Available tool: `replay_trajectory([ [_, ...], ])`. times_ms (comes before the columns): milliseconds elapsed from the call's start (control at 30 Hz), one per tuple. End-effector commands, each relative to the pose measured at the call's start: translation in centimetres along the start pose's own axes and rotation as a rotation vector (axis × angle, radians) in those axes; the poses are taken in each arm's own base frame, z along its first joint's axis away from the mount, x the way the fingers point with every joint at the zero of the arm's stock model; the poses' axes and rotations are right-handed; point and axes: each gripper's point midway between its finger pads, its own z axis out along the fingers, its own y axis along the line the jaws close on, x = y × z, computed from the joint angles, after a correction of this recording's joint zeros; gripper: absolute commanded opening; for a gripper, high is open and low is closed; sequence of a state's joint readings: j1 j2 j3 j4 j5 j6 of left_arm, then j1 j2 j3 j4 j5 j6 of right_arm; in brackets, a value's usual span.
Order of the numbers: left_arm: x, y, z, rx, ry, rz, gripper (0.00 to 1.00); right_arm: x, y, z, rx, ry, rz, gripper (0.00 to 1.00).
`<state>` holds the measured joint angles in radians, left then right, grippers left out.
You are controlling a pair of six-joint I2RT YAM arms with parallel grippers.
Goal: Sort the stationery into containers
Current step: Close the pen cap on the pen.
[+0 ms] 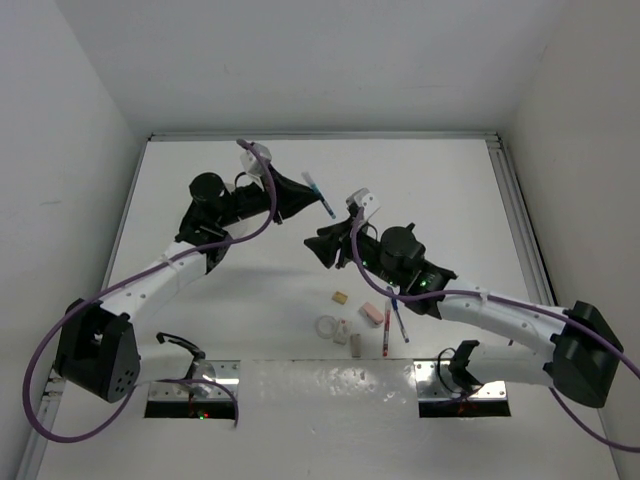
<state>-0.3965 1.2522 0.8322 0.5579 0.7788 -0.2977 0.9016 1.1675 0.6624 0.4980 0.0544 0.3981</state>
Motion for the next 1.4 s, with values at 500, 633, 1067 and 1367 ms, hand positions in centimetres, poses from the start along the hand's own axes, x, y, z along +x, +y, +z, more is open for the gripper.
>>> replay_trajectory([
  [500, -4.0, -1.1, -0.1, 0.028, -0.035, 0.186, 0.00, -2.1, -3.1, -2.9, 0.018, 0.148, -0.302, 0.58],
  [633, -3.9, -2.2, 0.0, 0.075, -0.011, 0.182, 0.00, -2.4, -3.5, -1.7, 0.024, 0.120, -0.316, 0.44],
  [1067, -1.4, -2.8, -0.6, 0.078, 0.067, 0.132, 0.00, -4.6, -3.7, 1.0, -0.010, 0.041, -0.282, 0.45],
  [1367, -1.4, -3.2, -0.2, 0.096, 0.063, 0.128, 0.00, -4.6, -2.9, 2.1, -0.061, 0.019, -0.246, 0.21],
])
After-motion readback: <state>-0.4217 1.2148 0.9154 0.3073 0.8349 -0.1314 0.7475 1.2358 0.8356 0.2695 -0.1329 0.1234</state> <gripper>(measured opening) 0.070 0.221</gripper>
